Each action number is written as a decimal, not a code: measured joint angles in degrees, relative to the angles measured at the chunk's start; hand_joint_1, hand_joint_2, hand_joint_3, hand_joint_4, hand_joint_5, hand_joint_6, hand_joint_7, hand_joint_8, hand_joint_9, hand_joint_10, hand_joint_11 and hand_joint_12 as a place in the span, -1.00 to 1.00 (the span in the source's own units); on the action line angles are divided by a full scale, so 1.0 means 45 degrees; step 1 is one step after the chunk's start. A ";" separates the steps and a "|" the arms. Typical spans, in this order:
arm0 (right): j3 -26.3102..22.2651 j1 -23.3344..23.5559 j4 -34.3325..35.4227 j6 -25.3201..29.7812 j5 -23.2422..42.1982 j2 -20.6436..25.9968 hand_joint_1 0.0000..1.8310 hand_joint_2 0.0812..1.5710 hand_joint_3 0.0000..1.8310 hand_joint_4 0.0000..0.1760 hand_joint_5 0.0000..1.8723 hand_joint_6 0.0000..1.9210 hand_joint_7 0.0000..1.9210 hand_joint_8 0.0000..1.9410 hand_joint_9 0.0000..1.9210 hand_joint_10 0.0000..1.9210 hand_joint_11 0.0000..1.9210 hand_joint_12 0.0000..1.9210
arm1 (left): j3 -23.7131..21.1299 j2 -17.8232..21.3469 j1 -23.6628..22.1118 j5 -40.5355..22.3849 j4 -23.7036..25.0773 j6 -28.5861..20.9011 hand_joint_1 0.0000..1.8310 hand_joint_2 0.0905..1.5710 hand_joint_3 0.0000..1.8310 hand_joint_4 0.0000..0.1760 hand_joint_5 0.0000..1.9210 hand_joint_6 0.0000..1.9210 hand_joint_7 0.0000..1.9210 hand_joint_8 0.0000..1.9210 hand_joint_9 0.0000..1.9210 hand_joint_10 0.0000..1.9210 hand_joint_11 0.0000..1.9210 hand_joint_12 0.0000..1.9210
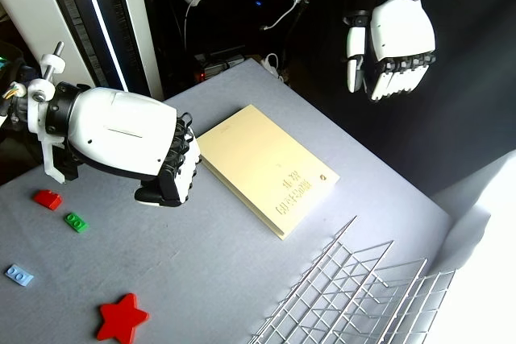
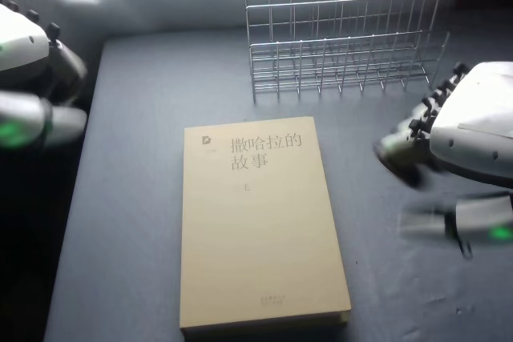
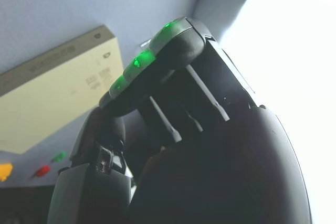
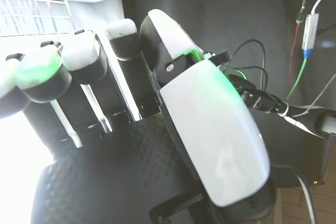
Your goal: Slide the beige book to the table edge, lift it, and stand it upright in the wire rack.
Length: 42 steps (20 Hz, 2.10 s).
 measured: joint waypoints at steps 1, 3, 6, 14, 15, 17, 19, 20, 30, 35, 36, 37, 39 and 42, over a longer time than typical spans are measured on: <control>0.0000 -0.0005 -0.0005 0.0000 0.0005 -0.0029 -0.65 0.33 -0.97 -1.00 -0.96 -0.99 -0.88 -1.00 -0.88 -0.98 -1.00 -0.72 | 0.0005 0.0000 0.0000 0.0024 -0.0005 -0.0010 -0.38 0.39 -0.98 -0.35 -0.94 -1.00 -0.94 -1.00 -0.94 -1.00 -1.00 -0.69; 0.0000 -0.0034 -0.0015 0.0015 0.0112 -0.0102 -0.61 0.34 -0.99 -1.00 -0.94 -1.00 -0.87 -1.00 -0.87 -0.99 -1.00 -0.74 | 0.0000 0.0000 -0.0005 -0.0005 -0.0029 -0.0015 -0.39 0.39 -0.99 -0.33 -0.95 -1.00 -0.95 -1.00 -0.94 -1.00 -1.00 -0.67; 0.0000 -0.0306 0.0034 0.0073 -0.0097 -0.0146 -0.63 0.35 -0.99 -1.00 -0.94 -1.00 -0.87 -1.00 -0.87 -1.00 -1.00 -0.70 | 0.0000 0.0068 0.0000 0.0058 -0.0029 -0.0015 -0.37 0.39 -0.99 -0.38 -0.93 -0.99 -0.94 -0.99 -0.93 -1.00 -1.00 -0.66; 0.0355 -0.1117 -0.3254 0.0272 0.0151 -0.0442 -0.45 0.28 -1.00 -1.00 -0.95 -1.00 -0.89 -1.00 -0.89 -1.00 -1.00 -0.78 | -0.0379 0.0325 -0.0058 0.0821 -0.0092 -0.0015 -0.29 0.34 -1.00 -0.30 -0.96 -1.00 -0.95 -1.00 -0.92 -1.00 -1.00 -0.70; 0.0539 -0.1190 -0.4294 0.1297 0.0219 -0.0408 -0.46 0.29 -1.00 -1.00 -0.95 -1.00 -0.90 -1.00 -0.90 -1.00 -1.00 -0.77 | -0.0389 0.0330 -0.0053 0.1010 -0.0272 -0.0015 -0.28 0.35 -1.00 -0.28 -0.96 -1.00 -0.96 -1.00 -0.93 -1.00 -1.00 -0.77; 0.0860 -0.1443 -0.4867 0.1797 0.0214 -0.0413 -0.47 0.29 -1.00 -1.00 -0.95 -1.00 -0.89 -1.00 -0.88 -0.99 -1.00 -0.66 | -0.0486 0.0330 -0.0087 0.1423 -0.0568 -0.0015 -0.30 0.36 -1.00 -0.27 -0.99 -1.00 -1.00 -1.00 -0.96 -1.00 -1.00 -0.84; 0.1195 -0.1622 -0.5984 0.2812 0.0345 -0.0432 -0.49 0.31 -1.00 -1.00 -0.95 -1.00 -0.90 -1.00 -0.88 -1.00 -1.00 -0.68 | -0.0500 0.0325 -0.0121 0.1423 -0.0627 -0.0015 -0.29 0.36 -1.00 -0.31 -0.98 -1.00 -0.99 -1.00 -0.98 -1.00 -1.00 -0.85; 0.1705 -0.1753 -0.7723 0.4459 0.0816 -0.0544 -0.46 0.30 -1.00 -1.00 -0.91 -0.99 -0.88 -0.99 -0.86 -0.99 -1.00 -0.63 | -0.0525 0.0355 -0.0121 0.1443 -0.0748 -0.0019 -0.28 0.36 -1.00 -0.26 -0.98 -1.00 -0.99 -1.00 -0.97 -1.00 -1.00 -0.86; 0.4459 -0.1972 -1.3935 1.0550 0.3424 -0.1943 -0.48 0.29 -1.00 -1.00 -0.92 -1.00 -0.84 -1.00 -0.86 -1.00 -1.00 -0.73 | -0.0627 0.0423 -0.0107 0.2443 -0.1336 0.0189 -0.28 0.36 -1.00 -0.30 -0.99 -1.00 -0.98 -1.00 -0.96 -1.00 -1.00 -0.83; 0.4590 -0.1957 -1.4100 1.0584 0.3390 -0.2302 -0.51 0.31 -1.00 -1.00 -0.93 -1.00 -0.87 -1.00 -0.86 -1.00 -1.00 -0.64 | -0.0636 0.0549 0.0189 0.2195 -0.1472 0.0209 -0.26 0.36 -1.00 -0.28 -0.96 -1.00 -0.97 -1.00 -0.96 -1.00 -1.00 -0.82; 0.4590 -0.1957 -1.4139 1.0584 0.3177 -0.2424 -0.53 0.32 -1.00 -1.00 -0.96 -1.00 -0.89 -1.00 -0.88 -1.00 -1.00 -0.70 | -0.0636 0.0549 0.0316 0.2244 -0.1496 0.0228 -0.26 0.35 -1.00 -0.28 -0.95 -1.00 -0.97 -1.00 -0.96 -1.00 -1.00 -0.81; 0.4590 -0.1957 -1.4163 1.0584 0.3002 -0.2550 -0.52 0.31 -1.00 -1.00 -0.92 -0.99 -0.86 -0.99 -0.86 -0.99 -1.00 -0.65 | -0.0636 0.0549 0.0374 0.2225 -0.1705 0.0223 -0.28 0.36 -1.00 -0.28 -0.95 -1.00 -0.96 -1.00 -0.97 -1.00 -1.00 -0.80; 0.4595 -0.1957 -1.4173 1.0584 0.2909 -0.2696 -0.52 0.31 -1.00 -1.00 -0.92 -0.99 -0.87 -1.00 -0.87 -1.00 -1.00 -0.68 | -0.0636 0.0593 0.0369 0.2205 -0.1802 0.0228 -0.26 0.35 -1.00 -0.33 -0.94 -1.00 -0.95 -1.00 -0.96 -1.00 -1.00 -0.82; 0.4915 -0.1957 -1.4212 1.0584 0.2803 -0.3002 -0.51 0.32 -1.00 -1.00 -0.92 -1.00 -0.88 -1.00 -0.90 -1.00 -1.00 -0.71 | -0.0636 0.0646 0.0369 0.2215 -0.1797 0.0228 -0.24 0.34 -1.00 -0.30 -0.94 -1.00 -0.95 -1.00 -0.94 -0.99 -1.00 -0.78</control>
